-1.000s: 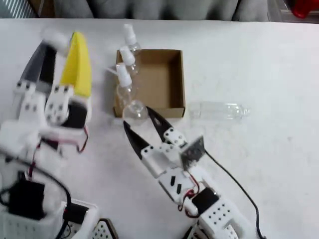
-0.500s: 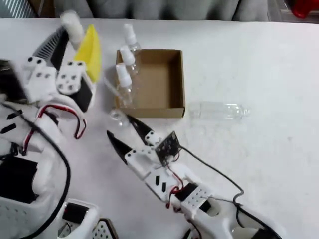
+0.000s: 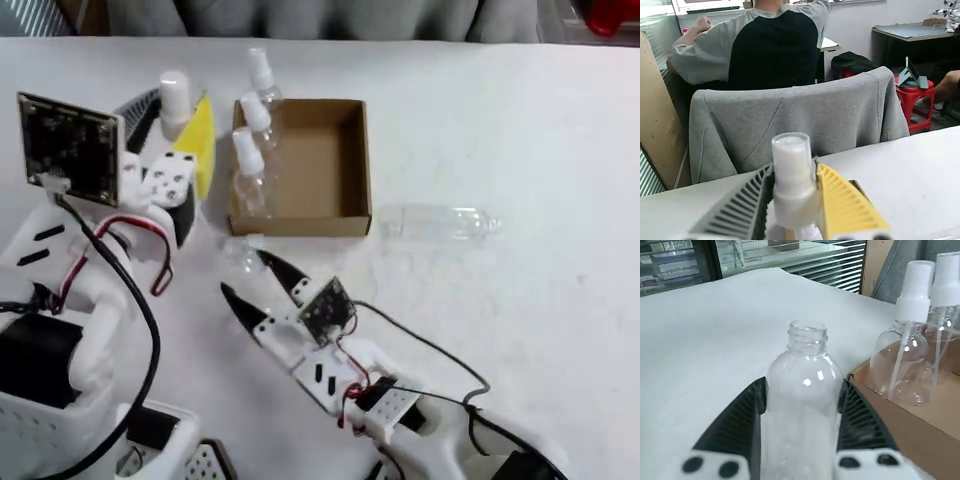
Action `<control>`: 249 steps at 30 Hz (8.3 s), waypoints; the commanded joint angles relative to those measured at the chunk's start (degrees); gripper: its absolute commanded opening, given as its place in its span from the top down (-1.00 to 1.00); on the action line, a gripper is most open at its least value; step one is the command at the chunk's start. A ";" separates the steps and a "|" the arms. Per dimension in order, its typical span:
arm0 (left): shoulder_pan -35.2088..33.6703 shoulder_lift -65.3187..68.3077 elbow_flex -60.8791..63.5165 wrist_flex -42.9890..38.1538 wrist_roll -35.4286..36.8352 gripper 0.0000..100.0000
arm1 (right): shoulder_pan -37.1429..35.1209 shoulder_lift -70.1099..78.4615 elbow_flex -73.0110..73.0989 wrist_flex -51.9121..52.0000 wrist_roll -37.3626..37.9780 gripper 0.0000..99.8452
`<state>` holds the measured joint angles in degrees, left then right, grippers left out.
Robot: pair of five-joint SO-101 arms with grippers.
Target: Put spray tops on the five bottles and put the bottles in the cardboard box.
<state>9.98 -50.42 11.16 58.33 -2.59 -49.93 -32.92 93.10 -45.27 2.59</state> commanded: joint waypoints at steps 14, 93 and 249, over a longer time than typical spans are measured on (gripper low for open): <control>2.68 0.31 7.56 -6.95 0.09 0.95 | -0.75 -0.48 1.32 -7.34 2.55 0.97; 4.44 -46.90 62.42 -16.97 0.53 0.95 | -0.66 -0.22 1.85 -7.08 2.55 0.97; 8.84 -54.29 85.80 -13.27 -5.36 0.95 | 2.95 -67.56 2.81 61.67 -13.80 0.97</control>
<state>19.82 -103.87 97.14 46.73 -7.34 -46.77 -101.32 95.82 17.41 -11.12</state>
